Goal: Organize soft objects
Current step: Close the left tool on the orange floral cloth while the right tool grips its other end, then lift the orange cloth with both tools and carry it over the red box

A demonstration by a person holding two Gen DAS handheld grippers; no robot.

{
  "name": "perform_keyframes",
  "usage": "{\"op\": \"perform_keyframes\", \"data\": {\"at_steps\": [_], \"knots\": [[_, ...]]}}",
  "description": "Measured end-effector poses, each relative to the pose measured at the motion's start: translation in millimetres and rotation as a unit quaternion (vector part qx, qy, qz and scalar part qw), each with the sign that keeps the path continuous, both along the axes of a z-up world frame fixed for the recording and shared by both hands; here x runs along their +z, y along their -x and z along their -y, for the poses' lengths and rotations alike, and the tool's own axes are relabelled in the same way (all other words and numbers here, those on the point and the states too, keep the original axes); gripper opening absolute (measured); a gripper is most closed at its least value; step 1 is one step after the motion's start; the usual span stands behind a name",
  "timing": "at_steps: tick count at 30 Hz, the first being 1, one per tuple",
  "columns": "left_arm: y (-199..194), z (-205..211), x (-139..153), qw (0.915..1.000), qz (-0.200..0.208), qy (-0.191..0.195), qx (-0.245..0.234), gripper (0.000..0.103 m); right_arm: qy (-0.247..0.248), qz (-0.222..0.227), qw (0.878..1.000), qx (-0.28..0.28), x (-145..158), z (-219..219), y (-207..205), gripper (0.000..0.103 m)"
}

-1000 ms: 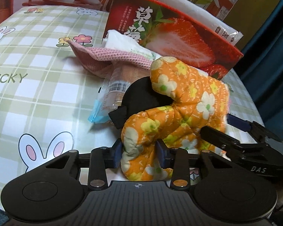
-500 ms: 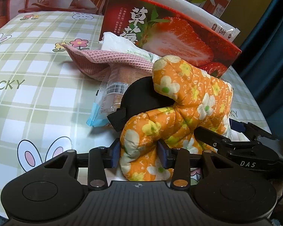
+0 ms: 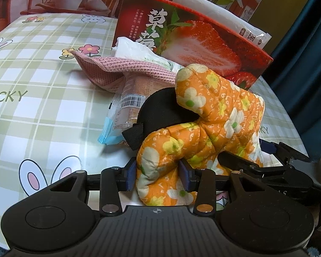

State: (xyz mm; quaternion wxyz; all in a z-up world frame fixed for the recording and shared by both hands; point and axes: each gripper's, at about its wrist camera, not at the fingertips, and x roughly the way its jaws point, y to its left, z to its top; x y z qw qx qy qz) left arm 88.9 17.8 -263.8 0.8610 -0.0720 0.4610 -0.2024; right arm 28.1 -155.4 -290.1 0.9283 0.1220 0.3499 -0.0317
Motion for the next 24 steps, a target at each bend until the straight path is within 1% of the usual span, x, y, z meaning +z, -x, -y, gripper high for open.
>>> {"op": "perform_keyframes", "data": {"at_steps": [4, 6, 9, 11, 13, 14, 16, 17, 18, 19, 20, 21, 22, 24], "knots": [[0.7, 0.8, -0.1, 1.0, -0.002, 0.002, 0.003, 0.045, -0.011, -0.006, 1.0, 0.011, 5.4, 0.9, 4.8, 0.103], [1.0, 1.1, -0.1, 1.0, -0.002, 0.003, 0.004, 0.045, -0.006, 0.013, 1.0, 0.012, 13.0, -0.6, 10.1, 0.102], [1.5, 1.2, -0.3, 1.0, -0.002, 0.006, 0.005, 0.045, 0.009, 0.052, 0.998, 0.021, 28.8, -5.1, 18.8, 0.097], [1.7, 1.4, -0.3, 0.9999, -0.003, 0.008, 0.006, 0.045, 0.016, 0.068, 0.997, 0.028, 37.3, -8.1, 22.9, 0.089], [2.0, 1.7, -0.3, 0.9999, -0.005, 0.009, 0.009, 0.044, 0.017, 0.078, 0.996, 0.039, 43.2, -9.6, 26.4, 0.071], [2.1, 2.0, -0.2, 0.9999, -0.005, 0.009, 0.009, 0.043, 0.019, 0.08, 0.996, 0.041, 45.4, -10.0, 27.5, 0.066], [3.5, 3.1, 1.0, 0.9999, -0.005, 0.004, 0.011, 0.041, 0.026, 0.084, 0.995, 0.043, 49.9, -10.2, 28.9, 0.051], [4.6, 3.2, 2.0, 0.9999, -0.004, 0.005, 0.011, 0.039, 0.029, 0.083, 0.995, 0.045, 52.0, -9.5, 28.4, 0.048], [6.3, 3.0, 4.0, 0.9999, -0.001, 0.007, 0.012, 0.036, 0.033, 0.081, 0.995, 0.046, 53.3, -9.5, 28.0, 0.041], [7.9, 2.4, 6.8, 0.9999, 0.005, 0.007, 0.012, 0.033, 0.038, 0.075, 0.995, 0.046, 54.1, -9.1, 27.5, 0.034], [10.0, 1.6, 11.0, 0.9998, 0.016, 0.008, 0.013, 0.031, 0.043, 0.071, 0.996, 0.043, 54.1, -8.9, 28.3, 0.03], [11.9, 0.4, 14.9, 0.9996, 0.025, 0.011, 0.012, 0.027, 0.044, 0.068, 0.996, 0.041, 54.5, -7.6, 29.0, 0.025], [14.2, -0.4, 19.9, 0.9992, 0.035, 0.015, 0.01, 0.024, 0.039, 0.066, 0.996, 0.039, 55.3, -5.0, 29.5, 0.018], [18.9, -0.1, 28.4, 0.9983, 0.055, 0.018, 0.002, 0.022, 0.027, 0.067, 0.997, 0.037, 56.6, -2.1, 32.1, 0.01]]}}
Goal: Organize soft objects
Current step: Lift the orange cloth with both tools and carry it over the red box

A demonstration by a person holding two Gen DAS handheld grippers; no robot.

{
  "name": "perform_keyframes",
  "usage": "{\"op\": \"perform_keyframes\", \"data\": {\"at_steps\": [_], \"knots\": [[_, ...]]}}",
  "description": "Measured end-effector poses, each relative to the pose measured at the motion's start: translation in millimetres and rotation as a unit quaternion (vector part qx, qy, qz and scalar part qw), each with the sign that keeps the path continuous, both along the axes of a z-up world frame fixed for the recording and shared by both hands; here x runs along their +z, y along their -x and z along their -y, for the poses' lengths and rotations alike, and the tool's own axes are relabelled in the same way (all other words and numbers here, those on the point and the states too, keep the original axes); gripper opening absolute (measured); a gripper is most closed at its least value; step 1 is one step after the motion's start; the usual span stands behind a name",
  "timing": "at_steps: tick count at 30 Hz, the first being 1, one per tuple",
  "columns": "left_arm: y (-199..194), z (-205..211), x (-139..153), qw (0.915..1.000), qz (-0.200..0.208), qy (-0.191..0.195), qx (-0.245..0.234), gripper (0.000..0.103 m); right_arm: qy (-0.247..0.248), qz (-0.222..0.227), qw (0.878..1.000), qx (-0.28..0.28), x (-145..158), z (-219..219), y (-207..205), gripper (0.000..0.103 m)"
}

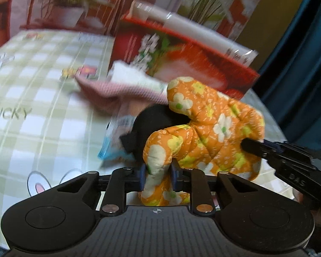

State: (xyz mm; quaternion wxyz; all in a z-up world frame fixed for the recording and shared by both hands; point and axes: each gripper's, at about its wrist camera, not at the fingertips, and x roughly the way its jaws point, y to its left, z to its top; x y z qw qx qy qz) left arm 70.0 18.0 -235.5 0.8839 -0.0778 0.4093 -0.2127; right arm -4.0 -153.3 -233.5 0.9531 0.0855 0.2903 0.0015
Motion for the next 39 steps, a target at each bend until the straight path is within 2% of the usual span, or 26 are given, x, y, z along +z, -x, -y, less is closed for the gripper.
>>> {"op": "perform_keyframes", "data": {"at_steps": [9, 14, 23, 30, 35, 39], "knots": [[9.6, 3.4, 52.9, 0.9953, 0.095, 0.002, -0.02, 0.021, 0.005, 0.053, 0.999, 0.007, 46.7, 9.1, 4.3, 0.008], [5.0, 9.8, 90.0, 0.9872, 0.157, -0.005, -0.023, 0.021, 0.023, 0.093, 0.995, 0.01, 83.3, 14.9, -5.6, 0.008], [-36.6, 27.7, 150.4, 0.9703, 0.242, -0.003, -0.008, 0.021, 0.08, 0.159, 0.984, 0.019, 143.4, 27.7, -50.5, 0.008], [-89.8, 45.2, 169.9, 0.964, 0.266, 0.001, -0.012, 0.021, 0.114, 0.186, 0.976, 0.002, 161.6, 52.0, -95.8, 0.008], [-136.1, 61.2, 160.2, 0.9684, 0.249, -0.011, -0.014, 0.021, 0.127, 0.176, 0.976, -0.011, 150.8, 70.9, -131.5, 0.008], [-173.2, 73.8, 145.2, 0.9777, 0.21, -0.012, -0.013, 0.021, 0.137, 0.154, 0.978, -0.016, 135.4, 83.7, -160.1, 0.008]]}}
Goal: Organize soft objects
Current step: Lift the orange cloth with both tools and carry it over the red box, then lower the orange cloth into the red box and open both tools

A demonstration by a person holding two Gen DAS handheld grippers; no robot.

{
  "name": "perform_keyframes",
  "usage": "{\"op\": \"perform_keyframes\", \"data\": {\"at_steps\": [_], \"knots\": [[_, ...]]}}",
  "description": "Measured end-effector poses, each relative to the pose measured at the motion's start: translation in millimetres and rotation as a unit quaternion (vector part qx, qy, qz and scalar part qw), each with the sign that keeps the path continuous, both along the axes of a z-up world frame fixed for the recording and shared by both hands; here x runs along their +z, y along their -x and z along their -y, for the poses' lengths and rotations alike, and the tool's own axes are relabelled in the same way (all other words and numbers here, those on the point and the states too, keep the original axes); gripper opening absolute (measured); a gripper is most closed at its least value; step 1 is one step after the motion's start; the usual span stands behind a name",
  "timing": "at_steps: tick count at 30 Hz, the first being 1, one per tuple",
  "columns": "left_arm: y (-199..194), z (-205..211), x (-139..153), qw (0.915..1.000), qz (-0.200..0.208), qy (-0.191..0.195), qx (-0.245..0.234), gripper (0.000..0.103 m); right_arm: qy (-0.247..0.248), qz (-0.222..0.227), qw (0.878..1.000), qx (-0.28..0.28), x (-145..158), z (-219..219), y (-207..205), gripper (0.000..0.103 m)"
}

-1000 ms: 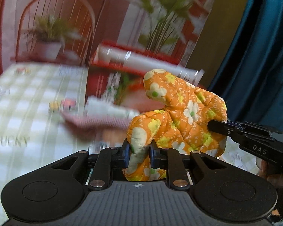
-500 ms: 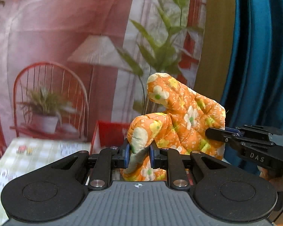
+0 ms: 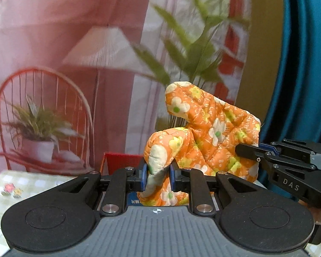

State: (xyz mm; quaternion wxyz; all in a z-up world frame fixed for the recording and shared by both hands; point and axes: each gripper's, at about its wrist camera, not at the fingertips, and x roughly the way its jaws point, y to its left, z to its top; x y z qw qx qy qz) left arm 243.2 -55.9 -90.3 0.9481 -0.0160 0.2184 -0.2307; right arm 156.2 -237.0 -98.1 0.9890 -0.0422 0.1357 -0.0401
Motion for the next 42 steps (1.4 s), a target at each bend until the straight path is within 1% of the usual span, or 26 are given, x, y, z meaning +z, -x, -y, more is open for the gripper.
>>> {"op": "perform_keyframes", "data": {"at_steps": [5, 7, 9, 13, 16, 19, 21, 22, 23, 24, 25, 26, 27, 28, 30, 32, 34, 35, 37, 38, 39, 40, 42], "knots": [[-37.4, 6.5, -20.9, 0.9983, -0.057, 0.003, -0.001, 0.021, -0.008, -0.04, 0.999, -0.008, -21.0, 14.6, -27.3, 0.008], [-47.2, 4.9, -29.1, 0.9971, -0.075, 0.007, -0.004, 0.021, -0.02, -0.06, 0.998, -0.009, -29.5, 20.3, -36.7, 0.008], [-55.1, 3.3, -36.3, 0.9961, -0.088, 0.0, -0.001, 0.021, -0.032, -0.076, 0.997, -0.011, -37.1, 24.2, -43.9, 0.008], [-62.0, -4.7, -46.2, 0.994, -0.108, -0.014, 0.015, 0.021, -0.056, -0.106, 0.993, -0.006, -51.5, 26.3, -62.6, 0.008], [-65.8, -8.0, -50.7, 0.9927, -0.113, -0.035, 0.022, 0.022, -0.087, -0.118, 0.989, -0.003, -59.7, 26.2, -73.2, 0.008], [-67.3, -10.6, -55.1, 0.9912, -0.122, -0.047, 0.023, 0.022, -0.095, -0.136, 0.986, -0.006, -67.3, 23.7, -81.9, 0.008], [-68.8, -12.6, -58.4, 0.9906, -0.124, -0.052, 0.027, 0.026, -0.102, -0.151, 0.983, -0.011, -72.1, 23.3, -86.7, 0.01], [-69.7, -13.5, -59.0, 0.9903, -0.124, -0.055, 0.03, 0.035, -0.104, -0.157, 0.982, -0.015, -74.6, 22.7, -88.2, 0.013], [-69.3, -14.9, -58.9, 0.9903, -0.122, -0.057, 0.033, 0.042, -0.101, -0.16, 0.982, -0.022, -75.7, 22.0, -88.6, 0.016], [-67.9, -16.4, -58.3, 0.9907, -0.118, -0.057, 0.036, 0.054, -0.094, -0.16, 0.982, -0.033, -76.3, 20.8, -88.1, 0.024], [-66.2, -17.9, -56.7, 0.9914, -0.112, -0.056, 0.038, 0.061, -0.088, -0.159, 0.983, -0.04, -76.3, 20.2, -87.1, 0.036], [-64.6, -18.4, -54.7, 0.9918, -0.108, -0.057, 0.039, 0.063, -0.084, -0.156, 0.983, -0.044, -75.8, 20.6, -85.7, 0.042], [-62.8, -18.2, -52.5, 0.992, -0.105, -0.059, 0.038, 0.067, -0.081, -0.154, 0.984, -0.048, -74.8, 21.2, -83.9, 0.054], [-61.2, -18.5, -50.5, 0.9922, -0.103, -0.06, 0.038, 0.07, -0.077, -0.152, 0.984, -0.052, -74.1, 20.7, -81.7, 0.059], [-56.9, -19.1, -47.1, 0.9925, -0.098, -0.063, 0.037, 0.074, -0.072, -0.152, 0.984, -0.056, -71.6, 20.9, -78.8, 0.06], [-51.7, -19.0, -43.4, 0.9928, -0.092, -0.066, 0.038, 0.081, -0.07, -0.152, 0.984, -0.059, -69.7, 19.8, -73.6, 0.065], [-44.4, -20.0, -39.2, 0.9934, -0.084, -0.067, 0.039, 0.09, -0.065, -0.148, 0.985, -0.061, -67.2, 17.3, -66.5, 0.077], [-40.6, -20.6, -37.2, 0.9937, -0.08, -0.068, 0.039, 0.092, -0.062, -0.146, 0.985, -0.061, -65.9, 15.8, -63.0, 0.08], [-32.1, -21.0, -33.9, 0.994, -0.072, -0.072, 0.039, 0.098, -0.058, -0.144, 0.986, -0.064, -63.9, 13.6, -56.2, 0.091], [-27.6, -21.3, -32.4, 0.9941, -0.068, -0.074, 0.039, 0.099, -0.059, -0.142, 0.986, -0.064, -62.9, 12.6, -52.7, 0.094], [-22.7, -21.7, -31.1, 0.9941, -0.064, -0.078, 0.04, 0.1, -0.06, -0.14, 0.986, -0.065, -61.9, 11.7, -49.0, 0.099], [-18.9, -21.5, -30.2, 0.9938, -0.062, -0.082, 0.041, 0.101, -0.062, -0.135, 0.987, -0.067, -60.7, 10.9, -44.6, 0.102], [-10.0, -22.4, -28.8, 0.9926, -0.058, -0.096, 0.047, 0.103, -0.072, -0.127, 0.987, -0.071, -57.7, 10.8, -36.5, 0.103]]}}
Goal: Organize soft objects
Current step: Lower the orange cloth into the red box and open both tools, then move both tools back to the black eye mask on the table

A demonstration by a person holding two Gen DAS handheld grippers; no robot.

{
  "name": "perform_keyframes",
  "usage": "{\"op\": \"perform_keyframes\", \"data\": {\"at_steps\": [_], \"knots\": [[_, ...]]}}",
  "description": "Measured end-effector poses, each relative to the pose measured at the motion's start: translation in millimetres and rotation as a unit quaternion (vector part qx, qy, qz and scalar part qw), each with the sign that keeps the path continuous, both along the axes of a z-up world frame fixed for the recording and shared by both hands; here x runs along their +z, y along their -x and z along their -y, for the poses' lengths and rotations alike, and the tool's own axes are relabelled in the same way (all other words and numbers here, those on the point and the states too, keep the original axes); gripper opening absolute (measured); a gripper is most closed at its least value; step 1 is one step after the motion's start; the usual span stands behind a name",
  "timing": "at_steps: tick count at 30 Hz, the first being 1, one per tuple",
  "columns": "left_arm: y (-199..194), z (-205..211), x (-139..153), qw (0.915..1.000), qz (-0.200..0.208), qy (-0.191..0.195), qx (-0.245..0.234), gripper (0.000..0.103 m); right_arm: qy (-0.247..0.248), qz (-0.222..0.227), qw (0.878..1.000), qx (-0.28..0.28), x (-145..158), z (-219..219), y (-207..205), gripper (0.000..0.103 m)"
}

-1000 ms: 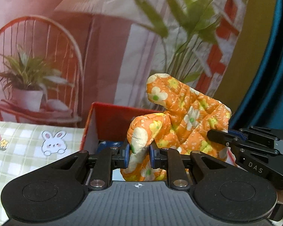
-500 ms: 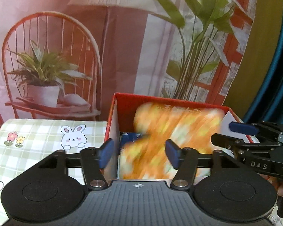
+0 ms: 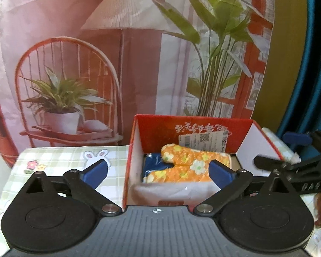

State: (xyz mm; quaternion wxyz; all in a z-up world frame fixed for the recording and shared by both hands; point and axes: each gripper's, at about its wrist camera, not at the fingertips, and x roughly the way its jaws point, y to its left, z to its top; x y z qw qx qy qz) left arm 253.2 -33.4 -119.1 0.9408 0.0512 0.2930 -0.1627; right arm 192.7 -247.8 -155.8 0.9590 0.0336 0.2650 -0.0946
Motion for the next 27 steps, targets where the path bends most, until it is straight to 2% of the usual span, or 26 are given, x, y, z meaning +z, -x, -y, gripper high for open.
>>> {"op": "perform_keyframes", "data": {"at_steps": [4, 16, 27], "knots": [[19.6, -3.2, 2.7, 0.9996, 0.016, -0.02, 0.01, 0.103, -0.011, 0.018, 1.0, -0.014, 4.1, -1.4, 17.6, 0.103], [76.5, -13.9, 2.8, 0.9969, 0.047, -0.016, 0.062, 0.103, 0.002, 0.046, 0.999, 0.001, 1.1, -31.5, 61.2, 0.103], [127.0, -8.7, -15.1, 0.9911, 0.067, -0.086, 0.076, 0.103, -0.01, 0.045, 0.999, 0.001, -6.9, -52.4, 103.7, 0.103]]}}
